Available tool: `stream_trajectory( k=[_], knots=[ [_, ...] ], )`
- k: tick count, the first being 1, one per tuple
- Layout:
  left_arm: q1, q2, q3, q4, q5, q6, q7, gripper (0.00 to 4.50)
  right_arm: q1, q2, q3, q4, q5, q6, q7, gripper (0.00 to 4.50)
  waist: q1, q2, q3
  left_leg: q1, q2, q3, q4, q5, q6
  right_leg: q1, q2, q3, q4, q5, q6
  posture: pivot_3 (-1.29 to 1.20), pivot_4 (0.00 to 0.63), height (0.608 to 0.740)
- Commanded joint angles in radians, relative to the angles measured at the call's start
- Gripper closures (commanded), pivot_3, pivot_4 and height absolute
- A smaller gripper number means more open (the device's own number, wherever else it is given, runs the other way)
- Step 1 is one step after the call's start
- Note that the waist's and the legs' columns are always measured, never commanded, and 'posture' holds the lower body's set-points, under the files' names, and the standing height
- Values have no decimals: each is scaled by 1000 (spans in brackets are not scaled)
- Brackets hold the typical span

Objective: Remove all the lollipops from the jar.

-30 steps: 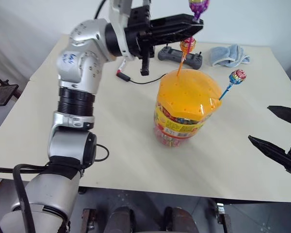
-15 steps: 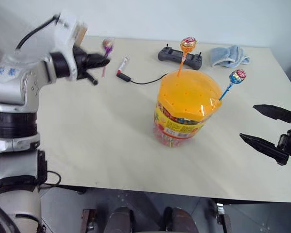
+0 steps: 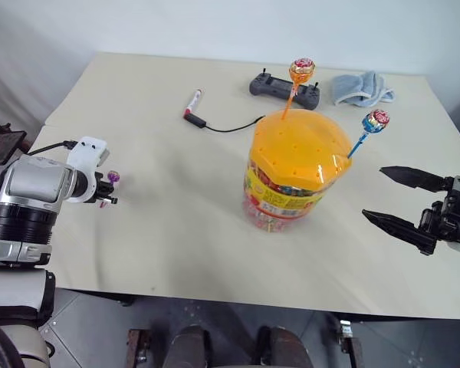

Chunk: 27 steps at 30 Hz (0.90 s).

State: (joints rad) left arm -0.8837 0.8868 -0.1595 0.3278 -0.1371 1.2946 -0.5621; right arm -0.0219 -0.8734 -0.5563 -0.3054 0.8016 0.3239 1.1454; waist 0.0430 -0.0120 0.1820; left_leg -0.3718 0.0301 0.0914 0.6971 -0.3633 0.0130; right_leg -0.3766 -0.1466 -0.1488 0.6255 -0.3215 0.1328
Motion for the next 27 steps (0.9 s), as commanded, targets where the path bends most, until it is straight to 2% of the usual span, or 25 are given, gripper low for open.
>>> stream_trajectory(
  k=[1, 4, 11, 14, 17, 20, 23, 25, 27],
  knots=[
    [-18, 34, -1, 6, -1, 61, -25, 3998, -17, 3, -15, 5, 3, -22, 8, 0, -5, 0, 0, 0, 0, 0, 0, 0, 0, 0, 0, 0, 0, 0, 0, 0, 150, 740],
    [-28, 57, -19, -23, -6, 78, -52, 3255, -22, 2, -16, 10, 2, -22, 13, 0, -13, 0, 0, 0, 0, 0, 0, 0, 0, 0, 0, 0, 0, 0, 0, 0, 150, 740],
    [-116, 144, -50, -100, -26, 68, -154, 1015, -29, -8, -31, 27, 1, -24, 32, 0, -13, 0, 0, -1, 0, -1, 0, 0, 0, 0, 0, 0, 0, 0, 0, 0, 150, 740],
    [-153, 154, -15, -145, -84, 58, -227, 128, -27, -11, -40, 30, -1, -30, 36, 0, -10, 0, 0, -1, 0, -1, 0, 0, 0, 0, 0, 0, 0, 0, 0, 0, 150, 740],
    [-174, 160, 15, -210, -146, 11, -308, 55, -22, -13, -53, 26, -1, -30, 32, 0, -14, 0, 0, -1, 0, -1, 0, 0, 0, 0, 0, 0, 0, 0, 0, 0, 150, 740],
    [-172, 105, 80, -236, -186, -132, -338, 55, -12, -12, -65, 18, 1, -29, 30, 0, -14, 0, 0, -1, 0, -1, 0, 0, 0, 0, 0, 0, 0, 0, 0, 0, 150, 740],
    [-170, -29, 151, -205, -225, -402, -369, 55, -1, -9, -77, 9, 2, -28, 24, 0, -6, 0, 0, -1, 0, -1, 1, 0, 0, 0, 0, 0, 1, 0, 0, 0, 150, 740],
    [-198, -116, 166, -143, -231, -504, -379, 55, 0, -6, -81, 4, 0, -29, 15, 0, 1, 0, 0, -2, 0, -1, 2, 0, 0, 0, -1, 0, 1, 0, 0, 0, 150, 740],
    [-249, -261, 200, -46, -277, -669, -425, 55, 16, 5, -92, -16, 4, -29, 1, 0, 9, 0, 0, -2, -1, -1, 2, 0, 0, 0, -1, 0, 0, 0, 1, 0, 150, 740]
  ],
)
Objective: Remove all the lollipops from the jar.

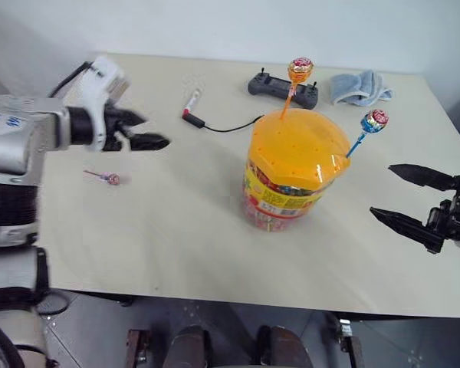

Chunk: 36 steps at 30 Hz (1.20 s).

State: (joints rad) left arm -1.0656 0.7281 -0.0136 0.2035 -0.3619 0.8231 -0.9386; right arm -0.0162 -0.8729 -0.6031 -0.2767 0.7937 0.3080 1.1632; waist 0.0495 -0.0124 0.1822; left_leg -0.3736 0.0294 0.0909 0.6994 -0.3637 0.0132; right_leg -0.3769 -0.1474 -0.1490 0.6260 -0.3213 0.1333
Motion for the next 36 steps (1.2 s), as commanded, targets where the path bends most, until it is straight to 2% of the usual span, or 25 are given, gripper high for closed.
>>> stream_trajectory(
  k=[1, 4, 6, 15, 19, 20, 21, 24, 33, 36],
  knots=[
    [-82, -145, 62, 113, -60, -253, -68, 55, 16, 7, -48, -51, 13, -13, -21, 0, 5, 0, 0, -1, 0, 0, 1, 0, 0, 0, 0, -1, 0, 0, 0, 0, 150, 740],
    [-125, -279, 78, 240, -77, -499, -179, 55, 49, 23, -69, -82, 16, -14, -40, 0, 1, 0, 0, -1, 0, 0, 1, -1, 1, 0, 0, -1, 0, 0, 0, 0, 150, 740],
    [-161, -338, 83, 326, -76, -594, -226, 55, 73, 34, -87, -105, 23, -13, -52, 0, 1, 0, 0, -1, 0, 1, 0, -1, 1, 0, 0, -2, 0, 0, 0, 0, 150, 740],
    [-319, -483, 73, 624, -50, -732, -344, 55, 157, 87, -199, -243, 132, 7, -131, 0, -1, 0, 0, -1, 0, 1, 0, -1, 2, 0, 0, -2, -1, 0, 0, 0, 150, 740],
    [-353, -509, 60, 695, -27, -764, -414, 55, 178, 96, -240, -301, 176, 16, -190, 0, 2, 0, 0, -1, -1, 1, 0, -1, 3, 0, 0, -2, -1, 1, 1, 0, 150, 740],
    [-354, -511, 60, 699, -22, -773, -421, 434, 184, 99, -249, -314, 183, 17, -204, 0, 1, 0, 0, -1, -1, 1, 0, -2, 3, 0, 0, -2, -1, 1, 1, 0, 150, 740],
    [-355, -513, 61, 704, -17, -772, -424, 594, 191, 99, -257, -324, 190, 19, -215, 0, 0, 0, 0, -1, -1, 1, 0, -2, 3, 0, 0, -2, -1, 1, 1, 0, 150, 740],
    [-363, -516, 56, 716, -3, -766, -437, 1478, 220, 105, -273, -350, 199, 17, -233, 0, 0, 0, 0, -1, -1, 1, 0, -2, 3, 0, 0, -2, -2, 1, 1, 0, 150, 740],
    [-428, -535, 95, 772, -3, -777, -412, 4358, 222, 101, -263, -368, 210, 7, -279, 0, 1, 0, 0, -1, -1, 1, 0, -2, 3, 0, 0, -2, -2, 1, 1, 0, 150, 740],
    [-469, -530, 124, 780, -15, -771, -396, 4476, 215, 91, -263, -356, 209, 8, -279, 0, 1, 0, 0, -1, -1, 1, 0, -2, 3, 0, 0, -2, -2, 1, 1, 0, 150, 740]
  ],
)
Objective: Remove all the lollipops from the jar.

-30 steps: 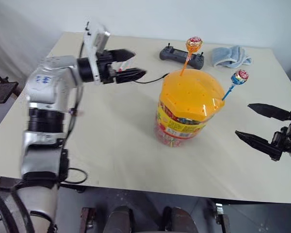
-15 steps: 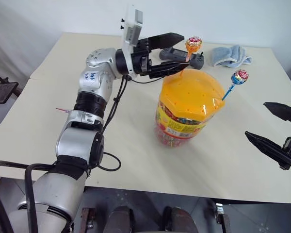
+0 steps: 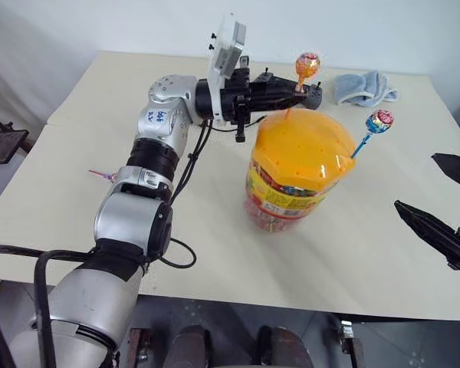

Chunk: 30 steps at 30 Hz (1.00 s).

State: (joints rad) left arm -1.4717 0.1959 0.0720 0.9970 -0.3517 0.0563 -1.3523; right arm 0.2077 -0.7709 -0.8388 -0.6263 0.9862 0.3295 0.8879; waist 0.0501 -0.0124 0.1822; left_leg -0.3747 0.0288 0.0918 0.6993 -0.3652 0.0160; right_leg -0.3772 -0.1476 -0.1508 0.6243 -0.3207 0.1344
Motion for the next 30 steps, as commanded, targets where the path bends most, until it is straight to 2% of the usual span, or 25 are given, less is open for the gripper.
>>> stream_trajectory(
  k=[1, 4, 8, 13, 17, 22, 30],
  knots=[
    [-76, 7, 47, -12, -25, -3, 27, 4476, -13, -15, -27, -1, 16, -13, -1, 0, 0, 0, 0, 0, 0, 0, 0, 0, 0, 0, 0, 0, 0, 0, 0, 0, 150, 740],
    [-106, 20, 67, -8, -19, -8, 55, 4476, -26, -27, -25, 16, 14, -12, 5, 0, 0, 0, 0, 0, 0, 0, 0, 0, 0, 0, 0, 0, 0, 0, 0, 0, 150, 740],
    [-156, 101, 59, -1, 43, 35, 167, 4476, -54, -52, -17, 40, 19, -1, 19, 0, -3, 0, 0, 0, 0, 0, 0, 0, 0, 0, 0, 0, 0, 0, 0, 0, 150, 740],
    [-136, 293, -39, -12, 198, 315, 315, 4476, -84, -83, 0, 83, 15, 9, 52, 0, -16, 1, 0, 1, 0, 0, -1, 0, 0, 0, 0, 0, 0, 0, 0, 0, 150, 740],
    [3, 412, -146, -130, 294, 503, 302, 4476, -114, -107, 25, 124, 7, 17, 75, 0, -25, 1, -1, 1, 0, 0, -1, 0, 0, 0, 0, 1, 1, 0, 0, 0, 150, 740],
    [233, 546, -255, -399, 360, 749, 275, 4476, -163, -135, 65, 170, -5, 29, 99, 0, -24, 0, 0, 1, 0, -1, -1, 0, 0, 0, 0, 1, 1, 0, 0, 0, 150, 740],
    [608, 764, -299, -784, 328, 1082, 256, 4476, -245, -164, 120, 237, -26, 43, 137, 0, -25, -1, 1, 0, 1, -1, -1, 0, 0, -1, 0, 2, 1, 0, 0, 0, 150, 740]
  ],
)
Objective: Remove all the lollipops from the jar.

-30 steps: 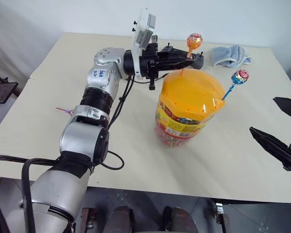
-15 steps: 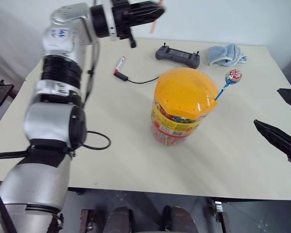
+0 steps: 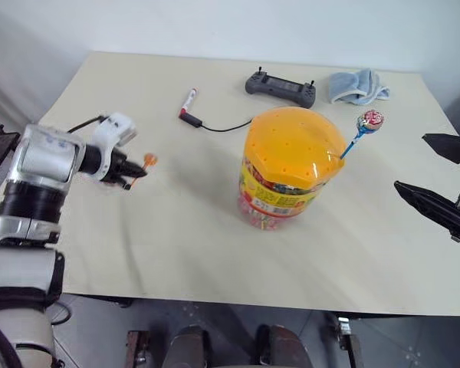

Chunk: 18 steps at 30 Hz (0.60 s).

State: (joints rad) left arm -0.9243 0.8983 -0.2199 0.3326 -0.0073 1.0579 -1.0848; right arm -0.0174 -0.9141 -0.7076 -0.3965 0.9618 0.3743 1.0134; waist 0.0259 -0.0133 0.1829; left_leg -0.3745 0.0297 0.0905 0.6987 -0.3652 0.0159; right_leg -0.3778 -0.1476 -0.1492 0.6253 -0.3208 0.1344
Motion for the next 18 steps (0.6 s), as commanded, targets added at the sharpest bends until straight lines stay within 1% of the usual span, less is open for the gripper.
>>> stream_trajectory(
  k=[1, 3, 6, 10, 15, 18],
  knots=[
    [84, 79, -5, -149, -28, 109, -12, 4476, -24, -22, -8, 11, -4, 0, 18, 0, 0, 0, 0, 0, 0, 0, 0, 0, 0, 0, 0, 0, 0, 0, 0, 0, 150, 740],
    [122, 99, 10, -202, -51, 125, -8, 4476, -31, -23, -5, 20, -7, 2, 29, 0, 9, 0, 0, 0, 0, 0, 0, 0, 0, 0, 0, 0, 0, 0, 0, 0, 150, 740],
    [174, 132, -1, -239, -62, 130, 5, 4476, -49, -28, 9, 36, -18, 5, 43, 0, 12, 0, 0, 0, 0, 0, 1, 0, 0, 1, -1, 1, 0, 0, 0, 0, 150, 740],
    [212, 165, -7, -294, -86, 136, 2, 3540, -69, -31, 21, 51, -30, 5, 55, 0, 12, 0, 0, 1, 0, 1, 1, 0, 0, 1, 0, 1, 0, 0, 0, 0, 150, 740],
    [209, 205, 20, -367, -135, 154, -12, 1927, -79, -36, 14, 64, -37, 10, 72, 0, 10, 0, 0, 1, 0, 1, 1, 0, 0, 0, 0, 1, 0, 0, 0, 0, 150, 740],
    [185, 217, 61, -396, -178, 150, -19, 975, -83, -39, 8, 67, -40, 16, 80, 0, 12, 0, 0, 1, 0, 1, 1, 0, 0, 0, 0, 1, 0, 0, 0, 0, 150, 740]
  ],
)
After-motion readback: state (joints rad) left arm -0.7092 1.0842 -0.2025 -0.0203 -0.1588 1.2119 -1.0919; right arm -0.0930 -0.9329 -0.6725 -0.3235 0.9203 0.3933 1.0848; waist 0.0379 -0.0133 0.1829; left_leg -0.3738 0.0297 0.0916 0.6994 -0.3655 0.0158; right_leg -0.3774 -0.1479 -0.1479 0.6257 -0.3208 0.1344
